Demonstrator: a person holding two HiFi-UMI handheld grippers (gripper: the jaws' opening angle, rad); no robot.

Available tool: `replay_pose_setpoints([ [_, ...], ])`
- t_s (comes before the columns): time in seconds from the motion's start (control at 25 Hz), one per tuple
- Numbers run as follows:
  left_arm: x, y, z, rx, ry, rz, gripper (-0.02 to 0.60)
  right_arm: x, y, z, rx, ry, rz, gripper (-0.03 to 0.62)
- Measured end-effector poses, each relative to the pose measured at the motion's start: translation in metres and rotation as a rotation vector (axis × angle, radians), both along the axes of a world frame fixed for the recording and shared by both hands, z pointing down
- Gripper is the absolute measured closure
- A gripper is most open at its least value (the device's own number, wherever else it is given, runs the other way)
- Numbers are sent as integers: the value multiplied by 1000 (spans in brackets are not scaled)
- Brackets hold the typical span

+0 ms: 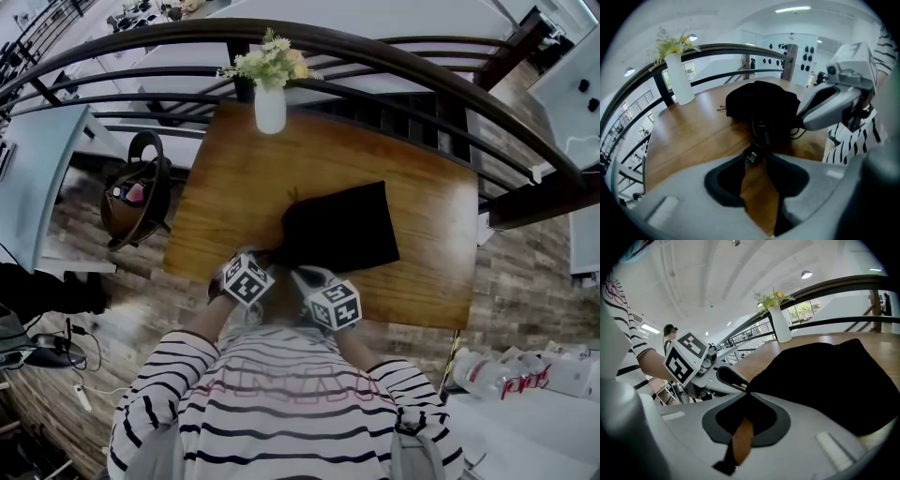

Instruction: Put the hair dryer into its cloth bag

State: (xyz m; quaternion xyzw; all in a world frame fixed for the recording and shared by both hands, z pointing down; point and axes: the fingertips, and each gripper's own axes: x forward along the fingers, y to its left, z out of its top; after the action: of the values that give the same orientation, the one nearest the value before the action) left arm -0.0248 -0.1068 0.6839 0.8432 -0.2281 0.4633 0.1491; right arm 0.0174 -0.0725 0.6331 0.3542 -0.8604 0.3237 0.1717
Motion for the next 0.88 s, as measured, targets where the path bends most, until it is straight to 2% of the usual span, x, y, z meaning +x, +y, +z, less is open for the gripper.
replay_pose_setpoints([
  [0.44,6,-5,3,-6,27,-12,427,2,-6,5,-2,25,21,577],
  [0.56,3,-6,3,0,34,-37,403,0,-7,6,6,52,27,564],
  [0.64,2,-5,2,-3,42,-47,340,-2,-6,5,12,68,27,549],
  [0.88,-6,-2,-5,6,69,-87,309,-6,-6,0,24,97,41,498],
])
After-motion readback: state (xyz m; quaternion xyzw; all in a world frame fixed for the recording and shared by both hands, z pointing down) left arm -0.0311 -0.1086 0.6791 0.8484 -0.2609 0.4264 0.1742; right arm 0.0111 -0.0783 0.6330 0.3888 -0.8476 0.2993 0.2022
